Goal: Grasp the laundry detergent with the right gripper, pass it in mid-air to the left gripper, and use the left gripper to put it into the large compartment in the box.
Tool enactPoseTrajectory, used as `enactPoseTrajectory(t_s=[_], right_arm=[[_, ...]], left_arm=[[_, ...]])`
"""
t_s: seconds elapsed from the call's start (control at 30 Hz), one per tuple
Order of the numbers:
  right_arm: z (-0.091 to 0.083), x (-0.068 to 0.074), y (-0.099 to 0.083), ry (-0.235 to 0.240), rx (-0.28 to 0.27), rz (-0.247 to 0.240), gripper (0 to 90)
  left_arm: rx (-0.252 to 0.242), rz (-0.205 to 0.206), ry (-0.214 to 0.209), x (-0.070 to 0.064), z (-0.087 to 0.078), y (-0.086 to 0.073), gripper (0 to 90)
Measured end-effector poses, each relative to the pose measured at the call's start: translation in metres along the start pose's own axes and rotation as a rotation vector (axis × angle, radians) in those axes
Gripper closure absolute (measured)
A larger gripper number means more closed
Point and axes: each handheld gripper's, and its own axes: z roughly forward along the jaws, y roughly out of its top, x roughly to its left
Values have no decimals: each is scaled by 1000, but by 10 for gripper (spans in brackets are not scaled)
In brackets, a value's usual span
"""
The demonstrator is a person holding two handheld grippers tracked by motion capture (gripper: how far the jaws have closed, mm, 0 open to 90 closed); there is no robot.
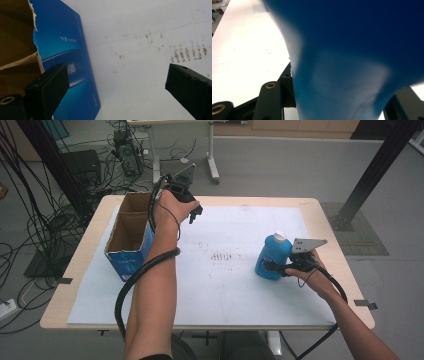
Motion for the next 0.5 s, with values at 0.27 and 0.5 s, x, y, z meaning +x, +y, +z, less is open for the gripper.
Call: enactPoseTrajectory(t_s=[0.27, 0.5], right_arm=[[0, 0, 0, 0, 0, 2, 418], [0, 0, 0, -1, 1, 5, 421]], left_arm=[[-1, -1, 2, 0, -1, -1, 57], [4, 5, 3, 0, -2, -2, 57]])
